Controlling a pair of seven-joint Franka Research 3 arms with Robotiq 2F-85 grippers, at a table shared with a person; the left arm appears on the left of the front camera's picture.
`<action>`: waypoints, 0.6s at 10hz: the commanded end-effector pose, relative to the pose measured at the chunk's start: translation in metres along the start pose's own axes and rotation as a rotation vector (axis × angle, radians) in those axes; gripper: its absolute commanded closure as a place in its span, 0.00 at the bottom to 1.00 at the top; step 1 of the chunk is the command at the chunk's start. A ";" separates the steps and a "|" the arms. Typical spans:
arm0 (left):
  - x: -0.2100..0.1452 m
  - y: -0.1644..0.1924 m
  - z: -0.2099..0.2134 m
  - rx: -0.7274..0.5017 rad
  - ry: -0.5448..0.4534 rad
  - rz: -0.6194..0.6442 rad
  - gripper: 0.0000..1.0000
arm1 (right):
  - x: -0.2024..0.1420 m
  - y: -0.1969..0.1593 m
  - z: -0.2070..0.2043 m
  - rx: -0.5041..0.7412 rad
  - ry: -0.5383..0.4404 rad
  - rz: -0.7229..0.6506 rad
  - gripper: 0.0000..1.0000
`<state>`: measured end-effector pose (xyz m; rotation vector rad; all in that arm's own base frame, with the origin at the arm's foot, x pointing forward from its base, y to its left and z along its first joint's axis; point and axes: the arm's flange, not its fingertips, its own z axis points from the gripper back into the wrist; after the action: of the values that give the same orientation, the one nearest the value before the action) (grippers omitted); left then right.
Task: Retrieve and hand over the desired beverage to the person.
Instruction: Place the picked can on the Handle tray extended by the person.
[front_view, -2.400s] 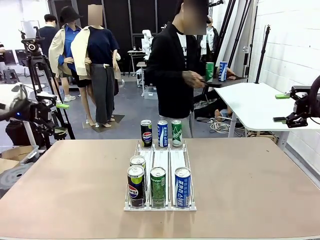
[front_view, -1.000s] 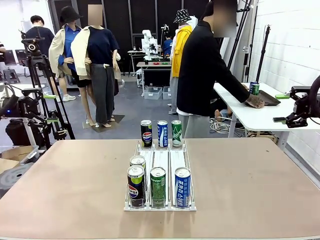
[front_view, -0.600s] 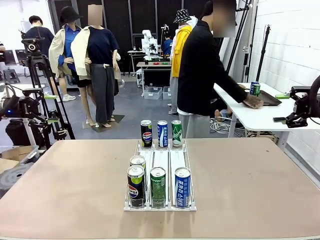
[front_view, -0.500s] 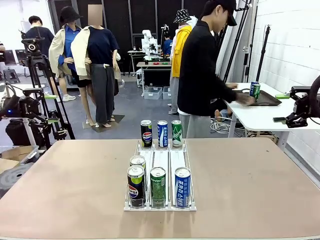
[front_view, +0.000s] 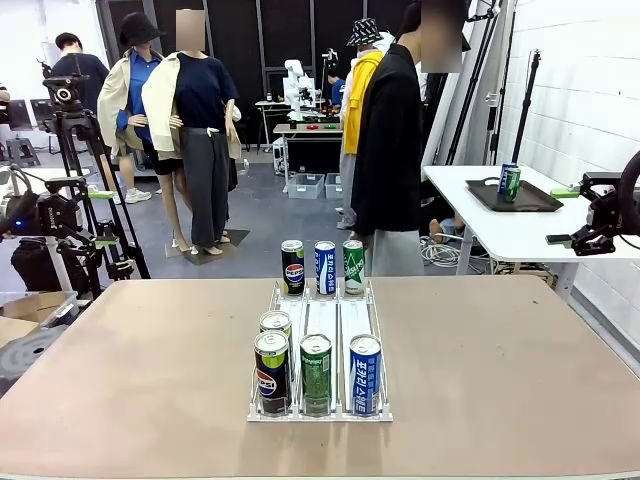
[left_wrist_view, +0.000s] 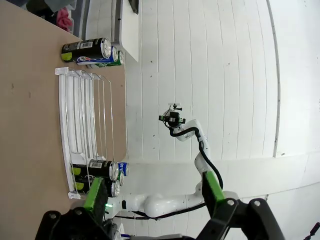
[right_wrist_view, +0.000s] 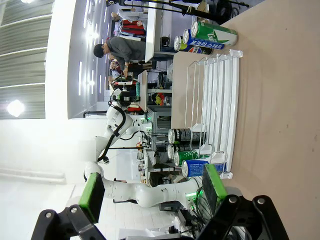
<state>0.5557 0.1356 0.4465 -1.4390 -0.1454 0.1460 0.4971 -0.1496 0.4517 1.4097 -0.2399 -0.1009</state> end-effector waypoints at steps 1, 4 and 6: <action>0.000 -0.001 0.001 0.000 -0.001 -0.002 0.00 | -0.001 0.001 -0.001 0.007 0.006 0.011 0.00; 0.000 -0.001 0.001 0.000 -0.001 -0.002 0.00 | -0.001 0.001 -0.001 0.007 0.006 0.011 0.00; 0.000 -0.001 0.001 0.000 -0.001 -0.002 0.00 | -0.001 0.001 -0.001 0.007 0.006 0.011 0.00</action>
<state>0.5557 0.1356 0.4465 -1.4390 -0.1454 0.1461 0.4971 -0.1496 0.4517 1.4097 -0.2399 -0.1009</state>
